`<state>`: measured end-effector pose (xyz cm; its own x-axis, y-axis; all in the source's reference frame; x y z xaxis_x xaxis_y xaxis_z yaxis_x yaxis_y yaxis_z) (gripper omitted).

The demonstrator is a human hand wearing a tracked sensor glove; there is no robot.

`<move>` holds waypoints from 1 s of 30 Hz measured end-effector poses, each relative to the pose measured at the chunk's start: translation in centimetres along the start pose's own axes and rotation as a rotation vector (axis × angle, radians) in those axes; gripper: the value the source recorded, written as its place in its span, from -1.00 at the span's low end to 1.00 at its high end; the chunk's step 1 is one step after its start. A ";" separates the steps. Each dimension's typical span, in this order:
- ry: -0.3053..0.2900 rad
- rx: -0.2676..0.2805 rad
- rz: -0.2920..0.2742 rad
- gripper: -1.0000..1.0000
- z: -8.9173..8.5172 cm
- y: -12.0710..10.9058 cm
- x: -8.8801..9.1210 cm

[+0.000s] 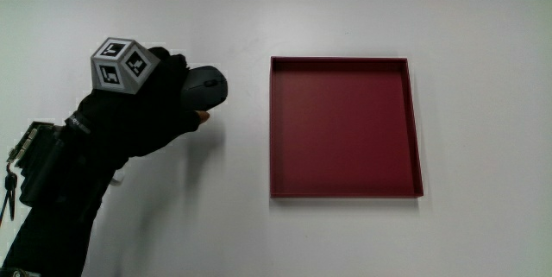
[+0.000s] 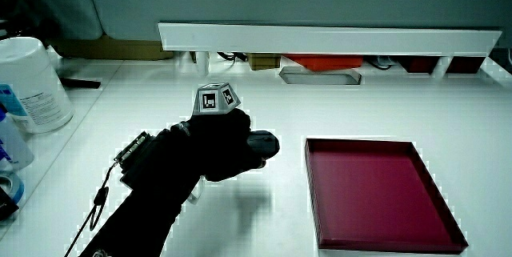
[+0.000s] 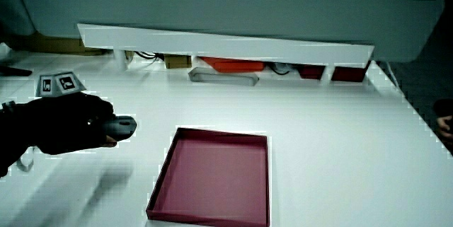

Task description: Place mouse on desk

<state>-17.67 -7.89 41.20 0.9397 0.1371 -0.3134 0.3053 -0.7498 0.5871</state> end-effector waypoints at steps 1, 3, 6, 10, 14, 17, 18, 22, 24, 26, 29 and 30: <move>-0.007 -0.009 0.027 0.00 -0.1 0.0 -0.3; -0.007 -0.036 0.051 0.00 -0.8 0.7 -1.3; -0.033 -0.060 0.073 0.00 -2.0 1.6 -2.7; -0.042 -0.078 0.100 0.00 -2.8 2.5 -4.0; -0.049 -0.083 0.120 0.00 -3.2 2.6 -4.5; -0.050 -0.087 0.119 0.00 -3.4 3.0 -4.9; -0.052 -0.091 0.126 0.00 -3.4 3.0 -5.0; -0.064 -0.104 0.139 0.00 -4.0 3.3 -5.5; -0.063 -0.104 0.143 0.00 -4.1 3.3 -5.7; -0.051 -0.107 0.149 0.00 -4.2 3.3 -5.8; -0.059 -0.113 0.156 0.00 -4.5 3.5 -5.9; -0.057 -0.119 0.151 0.00 -4.5 3.5 -5.8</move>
<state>-21.39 -8.40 48.46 0.9670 -0.0107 -0.2544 0.1803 -0.6768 0.7137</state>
